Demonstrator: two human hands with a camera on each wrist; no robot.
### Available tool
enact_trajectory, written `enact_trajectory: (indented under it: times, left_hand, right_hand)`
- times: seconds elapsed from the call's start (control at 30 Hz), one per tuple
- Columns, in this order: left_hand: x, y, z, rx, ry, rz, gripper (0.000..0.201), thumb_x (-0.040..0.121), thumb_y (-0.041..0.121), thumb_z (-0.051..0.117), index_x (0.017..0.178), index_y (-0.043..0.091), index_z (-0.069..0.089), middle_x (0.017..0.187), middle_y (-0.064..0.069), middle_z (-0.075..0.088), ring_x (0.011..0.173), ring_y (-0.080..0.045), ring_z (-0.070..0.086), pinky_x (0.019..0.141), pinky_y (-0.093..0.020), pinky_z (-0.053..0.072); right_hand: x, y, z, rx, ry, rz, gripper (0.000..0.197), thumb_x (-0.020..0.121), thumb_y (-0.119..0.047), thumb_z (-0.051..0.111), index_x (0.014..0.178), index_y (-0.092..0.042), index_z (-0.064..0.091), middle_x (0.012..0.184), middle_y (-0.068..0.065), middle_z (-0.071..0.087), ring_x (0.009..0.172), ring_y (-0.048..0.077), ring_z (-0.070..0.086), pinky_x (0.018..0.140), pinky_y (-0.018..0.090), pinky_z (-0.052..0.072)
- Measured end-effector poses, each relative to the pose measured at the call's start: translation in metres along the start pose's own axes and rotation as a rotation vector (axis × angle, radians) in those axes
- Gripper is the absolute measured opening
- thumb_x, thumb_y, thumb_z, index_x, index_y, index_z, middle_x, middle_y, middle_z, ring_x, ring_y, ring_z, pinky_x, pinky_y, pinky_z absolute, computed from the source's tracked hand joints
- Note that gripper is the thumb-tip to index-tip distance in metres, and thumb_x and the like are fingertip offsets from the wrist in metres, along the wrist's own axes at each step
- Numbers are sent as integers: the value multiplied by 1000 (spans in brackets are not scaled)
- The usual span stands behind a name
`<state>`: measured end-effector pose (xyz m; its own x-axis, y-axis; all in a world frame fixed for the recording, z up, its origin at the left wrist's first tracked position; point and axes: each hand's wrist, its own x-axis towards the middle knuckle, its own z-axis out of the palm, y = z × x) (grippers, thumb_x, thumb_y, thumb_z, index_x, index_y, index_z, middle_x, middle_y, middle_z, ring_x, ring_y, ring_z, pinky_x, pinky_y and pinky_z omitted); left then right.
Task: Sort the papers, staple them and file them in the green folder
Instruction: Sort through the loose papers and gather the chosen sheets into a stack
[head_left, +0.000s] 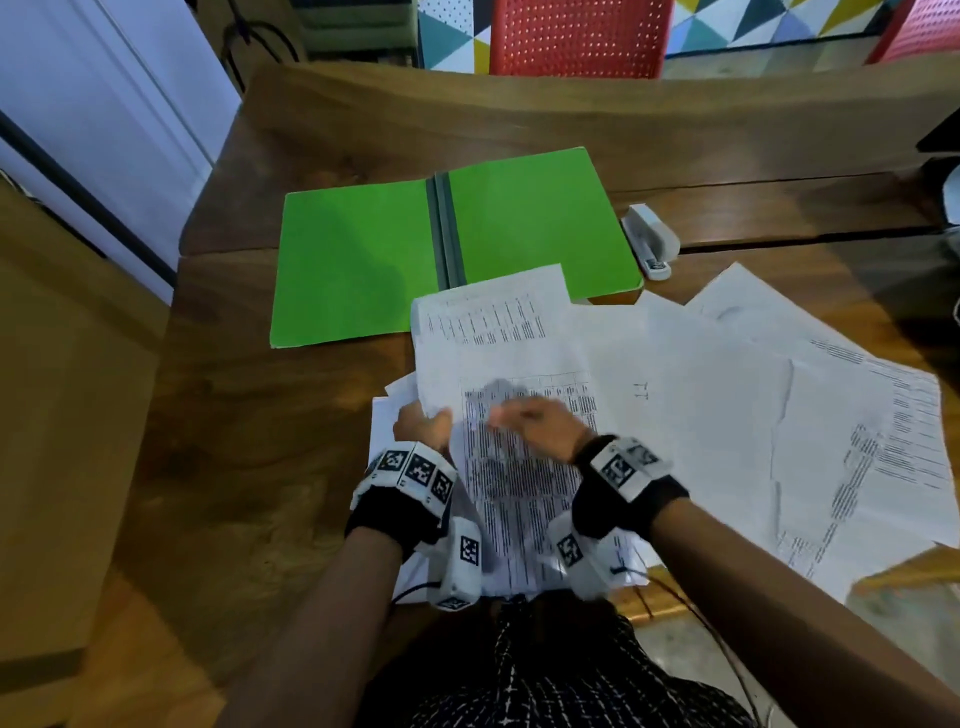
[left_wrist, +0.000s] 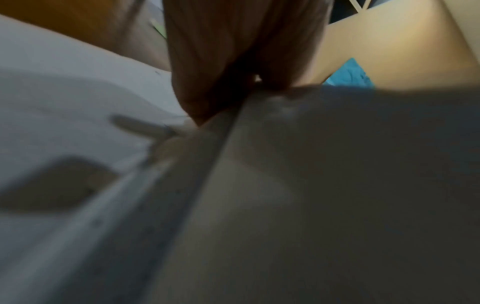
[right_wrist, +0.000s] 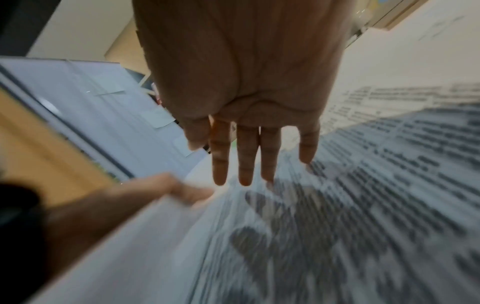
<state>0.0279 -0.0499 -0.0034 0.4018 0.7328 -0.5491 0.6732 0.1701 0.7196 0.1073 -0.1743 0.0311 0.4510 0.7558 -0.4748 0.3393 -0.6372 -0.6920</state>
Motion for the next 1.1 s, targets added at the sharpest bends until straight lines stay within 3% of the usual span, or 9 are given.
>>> enact_trajectory:
  times: [0.13,0.27,0.4,0.43,0.67,0.8,0.9,1.0,1.1]
  left_hand:
    - [9,-4,-15,75,146,13,40,90,16,56,121,-9,55,126,-26,58,118,-39,53,96,-39,43]
    - [18,-6,-24,39,183,-11,39,86,20,62,115,-5,60,121,-22,64,111,-36,60,94,-39,47]
    - [17,-2,-17,-19,118,33,39,85,18,64,118,-2,61,120,-21,65,110,-33,62,94,-38,48]
    - [15,1,-15,-17,95,39,39,85,17,63,119,-2,60,121,-21,65,112,-34,61,96,-38,48]
    - [7,5,-4,49,19,56,42,86,15,62,125,2,56,129,-19,60,120,-34,55,101,-36,42]
    - [3,8,-4,84,-5,23,42,89,15,59,128,4,53,132,-17,58,121,-33,54,100,-33,42]
    - [3,8,-6,152,-11,-11,43,90,19,57,129,2,51,134,-17,56,122,-33,53,100,-33,42]
    - [4,10,-5,109,-17,-31,42,94,21,50,130,-1,50,135,-20,54,124,-35,50,101,-33,40]
    - [7,14,-2,-73,-79,-83,53,100,34,30,129,-7,48,136,-23,51,124,-36,48,100,-34,39]
  right_hand:
    - [25,32,-62,-73,521,402,35,91,-21,48,121,-4,55,132,20,52,123,34,48,103,43,39]
    - [23,62,-86,151,563,699,63,84,-24,62,134,0,33,142,23,37,131,39,36,106,45,34]
    - [25,62,-78,77,673,480,15,86,-12,54,90,1,60,113,33,61,106,44,55,77,38,43]
    - [24,58,-79,35,717,437,18,88,-13,51,84,2,60,107,35,62,102,45,56,74,38,41]
    - [-3,25,-128,-203,1040,236,36,95,-23,39,104,2,63,103,36,62,94,49,57,75,45,44]
    - [-37,3,-162,-206,1255,47,31,93,-14,39,100,4,64,95,36,63,86,44,56,64,34,25]
    - [-57,-17,-165,-148,1368,-322,27,90,-7,43,89,8,66,64,18,51,60,13,40,57,23,21]
    - [-66,-24,-121,-163,1233,-567,24,80,4,46,87,9,69,72,13,61,68,16,45,56,17,27]
    - [-66,0,-57,-182,804,-588,33,77,-2,43,93,-9,71,82,24,74,67,24,68,68,10,45]
